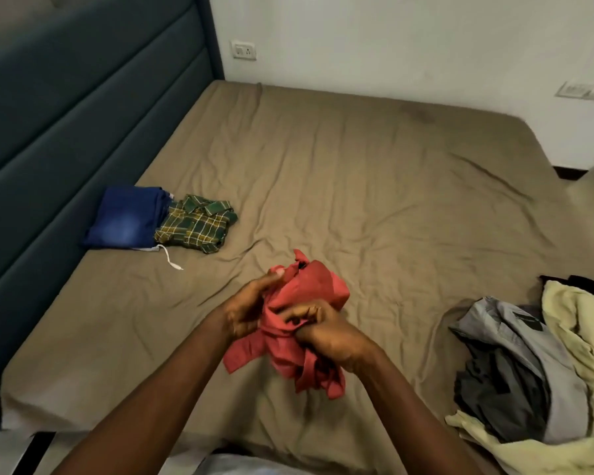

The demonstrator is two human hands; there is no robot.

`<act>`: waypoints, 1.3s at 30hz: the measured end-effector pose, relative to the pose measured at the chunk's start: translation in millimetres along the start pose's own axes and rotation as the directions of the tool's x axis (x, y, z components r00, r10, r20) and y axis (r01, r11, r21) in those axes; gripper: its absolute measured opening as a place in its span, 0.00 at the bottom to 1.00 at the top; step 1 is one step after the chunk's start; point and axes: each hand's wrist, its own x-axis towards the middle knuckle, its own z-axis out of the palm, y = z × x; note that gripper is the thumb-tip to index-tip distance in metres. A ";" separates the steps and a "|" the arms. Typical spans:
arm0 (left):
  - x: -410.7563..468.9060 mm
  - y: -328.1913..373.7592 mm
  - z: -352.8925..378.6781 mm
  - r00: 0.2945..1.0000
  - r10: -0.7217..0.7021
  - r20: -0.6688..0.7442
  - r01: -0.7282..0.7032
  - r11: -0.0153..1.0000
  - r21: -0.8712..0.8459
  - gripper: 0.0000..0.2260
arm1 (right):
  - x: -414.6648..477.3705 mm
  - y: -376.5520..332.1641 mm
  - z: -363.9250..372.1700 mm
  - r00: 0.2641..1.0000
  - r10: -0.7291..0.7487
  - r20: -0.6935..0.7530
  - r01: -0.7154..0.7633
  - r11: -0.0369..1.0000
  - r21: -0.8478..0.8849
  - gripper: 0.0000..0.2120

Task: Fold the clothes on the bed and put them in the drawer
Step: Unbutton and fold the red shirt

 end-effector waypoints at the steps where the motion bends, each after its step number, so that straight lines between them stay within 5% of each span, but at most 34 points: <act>1: 0.1 12.7 8.5 0.999 0.048 0.015 -0.049 0.998 0.036 0.11 | -4.1 -5.7 4.2 0.998 0.011 0.054 -0.009 0.999 -0.037 0.20; 3: -7.5 34.6 15.9 0.974 0.218 0.058 -0.225 0.962 0.155 0.15 | -8.0 -13.7 6.8 0.997 0.075 -0.029 -0.073 0.995 0.063 0.13; 4: -9.9 46.0 19.1 0.959 0.271 0.079 -0.280 0.945 0.167 0.15 | -7.1 -13.4 3.9 0.976 0.153 -0.153 -0.118 0.969 0.216 0.17; 6: -20.6 68.6 21.5 0.929 0.328 0.170 -0.354 0.921 0.161 0.14 | -2.1 -12.4 -6.5 0.859 0.331 -0.392 -0.028 0.793 0.609 0.23; 8: -39.1 82.9 15.4 0.874 0.368 0.318 -0.425 0.895 0.133 0.17 | 6.1 -21.4 -15.8 0.775 0.415 -0.476 0.145 0.616 0.774 0.22; 11: -63.7 100.7 0.7 0.840 0.311 0.445 -0.457 0.848 0.269 0.21 | 16.4 -59.0 -15.5 0.744 0.384 -0.547 0.319 0.515 0.796 0.18; 13: -72.7 111.2 -11.9 0.850 0.341 0.402 -0.516 0.697 0.498 0.15 | 28.4 -88.4 -7.5 0.741 0.276 -0.612 0.376 0.584 0.719 0.07; 15: -76.4 122.0 -25.8 0.791 0.544 0.279 -0.550 0.433 0.714 0.11 | 42.0 -110.8 4.4 0.683 0.214 -0.699 0.421 0.667 0.615 0.06; 17: -85.2 127.5 -28.4 0.654 0.741 0.152 -0.560 0.338 0.757 0.08 | 53.9 -127.1 15.9 0.652 0.158 -0.742 0.480 0.671 0.565 0.13; 19: -104.6 131.8 -20.5 0.624 0.776 0.095 -0.677 0.476 0.561 0.05 | 58.0 -140.6 37.5 0.668 0.116 -0.735 0.508 0.651 0.565 0.14; 22: -127.9 136.1 -13.2 0.792 0.576 0.200 -0.610 0.757 0.233 0.10 | 55.7 -162.8 75.1 0.788 0.052 -0.613 0.480 0.572 0.665 0.13; 24: -133.1 137.4 -15.5 0.792 0.564 0.234 -0.610 0.751 0.253 0.13 | 55.5 -169.7 89.9 0.823 0.026 -0.568 0.446 0.590 0.673 0.16; 28: -138.2 136.9 -29.8 0.708 0.671 0.221 -0.705 0.654 0.273 0.19 | 55.1 -178.6 103.0 0.768 0.038 -0.640 0.417 0.729 0.543 0.15; 31: -142.2 133.8 -38.0 0.643 0.748 0.164 -0.756 0.586 0.293 0.18 | 48.5 -177.3 108.9 0.568 -0.031 -0.823 0.256 0.956 0.141 0.23; 33: -142.5 129.7 -44.6 0.498 0.866 0.057 -0.792 0.427 0.436 0.14 | 41.5 -171.9 109.1 0.247 -0.169 -0.954 0.016 0.985 -0.171 0.27; 34: -143.2 124.7 -45.3 0.387 0.921 0.036 -0.798 0.316 0.513 0.13 | 36.1 -170.6 111.6 0.181 -0.270 -0.946 0.043 0.963 -0.267 0.23; 35: -145.6 119.6 -45.1 0.286 0.957 0.051 -0.810 0.213 0.546 0.13 | 30.5 -176.6 121.0 0.262 -0.326 -0.908 0.177 0.941 -0.287 0.16; 37: -148.0 109.3 -40.6 0.217 0.962 0.164 -0.835 0.096 0.542 0.12 | 31.2 -181.8 132.9 0.606 -0.246 -0.757 0.341 0.939 -0.032 0.09; 39: -146.6 102.2 -39.2 0.261 0.928 0.267 -0.857 0.096 0.506 0.08 | 35.7 -181.8 136.5 0.697 -0.268 -0.665 0.344 0.939 -0.018 0.09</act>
